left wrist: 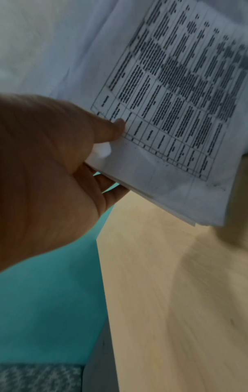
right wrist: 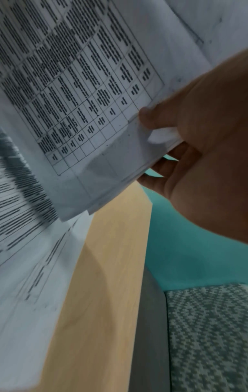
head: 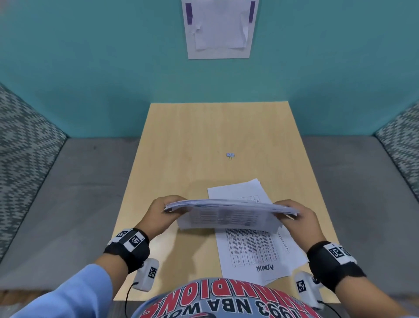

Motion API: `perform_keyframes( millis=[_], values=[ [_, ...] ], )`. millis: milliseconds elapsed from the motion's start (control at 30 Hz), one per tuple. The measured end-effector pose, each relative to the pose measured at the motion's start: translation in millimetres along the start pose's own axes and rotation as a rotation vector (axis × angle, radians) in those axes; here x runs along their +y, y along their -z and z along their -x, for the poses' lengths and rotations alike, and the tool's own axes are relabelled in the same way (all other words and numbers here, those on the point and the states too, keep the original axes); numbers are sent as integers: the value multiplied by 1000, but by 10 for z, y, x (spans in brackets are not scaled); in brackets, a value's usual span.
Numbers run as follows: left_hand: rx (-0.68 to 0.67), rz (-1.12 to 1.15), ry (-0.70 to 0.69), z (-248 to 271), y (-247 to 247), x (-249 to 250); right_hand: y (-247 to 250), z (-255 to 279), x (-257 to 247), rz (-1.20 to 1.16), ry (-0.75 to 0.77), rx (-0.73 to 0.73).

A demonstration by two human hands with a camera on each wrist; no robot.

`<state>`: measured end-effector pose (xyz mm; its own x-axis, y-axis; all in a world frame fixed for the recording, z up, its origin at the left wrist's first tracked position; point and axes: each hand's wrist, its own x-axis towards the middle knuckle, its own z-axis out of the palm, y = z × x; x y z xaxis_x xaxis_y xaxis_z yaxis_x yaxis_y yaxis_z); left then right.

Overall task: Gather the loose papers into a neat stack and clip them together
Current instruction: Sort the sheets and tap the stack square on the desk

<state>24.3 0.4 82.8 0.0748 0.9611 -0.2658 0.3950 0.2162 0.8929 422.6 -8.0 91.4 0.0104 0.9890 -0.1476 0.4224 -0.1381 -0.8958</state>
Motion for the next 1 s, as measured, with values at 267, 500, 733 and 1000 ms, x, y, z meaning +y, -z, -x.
perform_keyframes(
  millis=[267, 500, 733, 1000],
  values=[
    [-8, -51, -27, 43, -19, -51, 64, 44, 76, 143, -55, -43],
    [-39, -300, -276, 57, -72, 721, -3, -40, -657, 713, 352, -11],
    [-65, -464, -503, 82, -184, 1515, -363, -74, -1155, 428, 234, -197],
    [-157, 145, -253, 266, 381, 1388, 143, -8, -1152, -318, -8, -35]
  ],
)
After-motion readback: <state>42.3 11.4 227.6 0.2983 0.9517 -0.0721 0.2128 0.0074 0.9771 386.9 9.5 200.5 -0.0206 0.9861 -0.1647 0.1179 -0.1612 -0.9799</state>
